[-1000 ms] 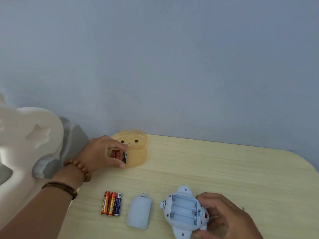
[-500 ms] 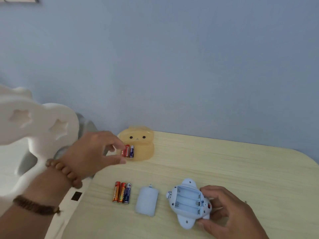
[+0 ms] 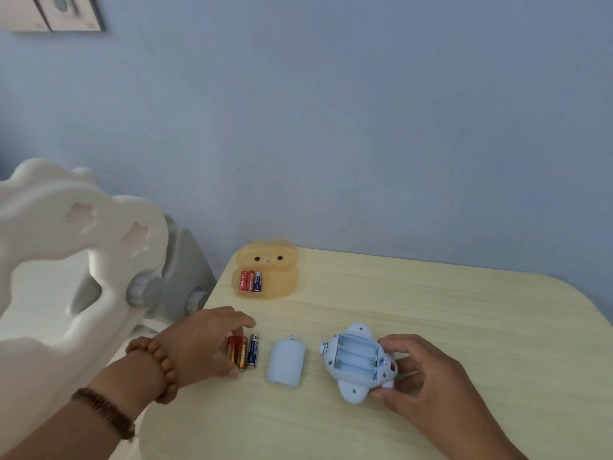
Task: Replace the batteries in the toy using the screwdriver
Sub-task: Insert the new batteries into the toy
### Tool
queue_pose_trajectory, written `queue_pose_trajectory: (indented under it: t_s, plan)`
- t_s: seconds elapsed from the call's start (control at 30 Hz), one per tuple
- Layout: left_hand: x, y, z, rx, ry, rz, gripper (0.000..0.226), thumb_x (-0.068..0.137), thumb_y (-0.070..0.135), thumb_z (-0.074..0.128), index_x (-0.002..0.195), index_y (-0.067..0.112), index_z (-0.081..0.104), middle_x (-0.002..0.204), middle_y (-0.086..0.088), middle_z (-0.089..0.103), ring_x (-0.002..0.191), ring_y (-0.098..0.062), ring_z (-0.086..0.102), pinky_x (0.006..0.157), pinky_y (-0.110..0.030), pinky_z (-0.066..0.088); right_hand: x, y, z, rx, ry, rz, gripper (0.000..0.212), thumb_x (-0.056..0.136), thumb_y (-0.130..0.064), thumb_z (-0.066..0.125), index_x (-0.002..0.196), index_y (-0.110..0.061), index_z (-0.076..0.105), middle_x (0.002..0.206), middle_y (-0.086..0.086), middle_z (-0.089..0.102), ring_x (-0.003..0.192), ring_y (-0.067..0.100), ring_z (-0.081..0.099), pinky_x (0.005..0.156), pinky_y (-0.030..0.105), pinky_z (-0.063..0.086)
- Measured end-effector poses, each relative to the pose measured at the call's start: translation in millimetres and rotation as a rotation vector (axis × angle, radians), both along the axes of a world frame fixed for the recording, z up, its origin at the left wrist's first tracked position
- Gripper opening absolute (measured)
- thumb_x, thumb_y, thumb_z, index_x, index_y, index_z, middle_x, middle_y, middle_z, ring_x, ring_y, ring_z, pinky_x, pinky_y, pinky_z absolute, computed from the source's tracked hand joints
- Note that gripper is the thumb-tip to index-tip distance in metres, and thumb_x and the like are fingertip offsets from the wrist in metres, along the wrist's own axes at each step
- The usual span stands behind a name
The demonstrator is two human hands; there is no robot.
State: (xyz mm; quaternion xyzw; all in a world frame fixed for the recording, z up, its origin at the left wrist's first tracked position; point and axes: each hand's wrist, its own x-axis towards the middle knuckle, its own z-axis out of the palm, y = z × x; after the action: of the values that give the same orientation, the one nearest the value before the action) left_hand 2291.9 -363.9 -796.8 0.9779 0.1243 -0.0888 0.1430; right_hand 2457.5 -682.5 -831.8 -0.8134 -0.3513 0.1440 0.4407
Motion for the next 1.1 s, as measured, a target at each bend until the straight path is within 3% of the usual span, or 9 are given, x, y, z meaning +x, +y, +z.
queue_pose_trajectory:
  t_s: [0.13,0.3,0.47,0.57,0.7,0.87,1.03,1.1]
  plan:
    - [0.7,4.3,3.0,0.013,0.032,0.019,0.068,0.072,0.043,0.082,0.131,0.036,0.05,0.103,0.022,0.052,0.085,0.009,0.049,0.07,-0.001,0.036,0.7,0.3,0.5,-0.004,0.019,0.001,0.056,0.059,-0.009,0.091,0.101,-0.038,0.069,0.108,-0.02,0.07,0.082,0.01,0.072,0.074,0.03,0.06]
    - [-1.0,4.9,15.8,0.034,0.004,0.051,0.058,0.078,0.046,0.076,0.128,0.047,0.045,0.109,0.024,0.051,0.087,0.005,0.06,0.076,-0.006,0.043,3.0,0.0,-0.6,0.007,0.02,0.005,0.061,0.057,-0.012,0.093,0.098,-0.046,0.065,0.099,-0.021,0.071,0.072,0.012,0.071,0.071,0.027,0.06]
    - [8.7,-13.5,27.2,-0.124,-0.309,0.075,0.054,0.079,0.02,0.081,0.117,0.046,0.053,0.113,0.025,0.051,0.088,0.006,0.063,0.073,-0.007,0.049,3.6,1.6,-0.8,-0.003,0.019,0.008,0.054,0.059,-0.009,0.091,0.102,-0.034,0.069,0.109,-0.027,0.066,0.082,0.008,0.072,0.073,0.03,0.06]
    - [22.8,-32.1,26.9,-0.194,-0.494,0.018,0.049,0.078,0.001,0.077,0.111,0.036,0.066,0.116,0.024,0.052,0.09,-0.004,0.063,0.074,-0.011,0.052,4.5,1.6,-1.5,-0.01,0.011,0.022,0.054,0.06,-0.013,0.091,0.106,-0.032,0.069,0.115,-0.028,0.063,0.087,0.008,0.071,0.073,0.028,0.059]
    - [45.0,-58.0,22.5,-0.26,-0.653,0.042,0.04,0.08,-0.01,0.069,0.1,0.024,0.075,0.114,0.017,0.06,0.085,-0.009,0.067,0.075,-0.018,0.054,5.6,0.6,-3.6,-0.013,-0.006,0.026,0.055,0.059,-0.021,0.09,0.108,-0.033,0.069,0.118,-0.028,0.062,0.088,0.009,0.071,0.073,0.027,0.059]
    - [62.4,-81.0,21.7,-0.394,-0.679,0.007,0.029,0.085,-0.005,0.069,0.093,0.022,0.077,0.106,0.016,0.063,0.077,-0.007,0.068,0.071,-0.016,0.055,5.8,1.1,-4.7,-0.011,0.001,0.028,0.055,0.059,-0.023,0.091,0.108,-0.035,0.069,0.12,-0.029,0.061,0.086,0.01,0.07,0.072,0.026,0.058]
    - [68.6,-97.7,23.1,-0.491,-0.662,-0.018,0.042,0.082,0.005,0.076,0.116,0.028,0.068,0.112,0.014,0.061,0.09,-0.008,0.069,0.079,-0.015,0.056,4.9,1.5,-3.8,-0.008,-0.006,0.021,0.055,0.061,-0.017,0.089,0.107,-0.036,0.067,0.121,-0.031,0.059,0.09,0.007,0.069,0.072,0.022,0.058]
    - [72.2,-101.8,22.9,-0.483,-0.664,-0.062,0.037,0.082,0.006,0.077,0.114,0.024,0.071,0.107,0.013,0.064,0.09,-0.007,0.069,0.079,-0.016,0.057,4.8,1.3,-4.1,-0.005,-0.007,0.021,0.055,0.061,-0.016,0.088,0.106,-0.037,0.066,0.121,-0.031,0.058,0.091,0.007,0.069,0.073,0.02,0.057]
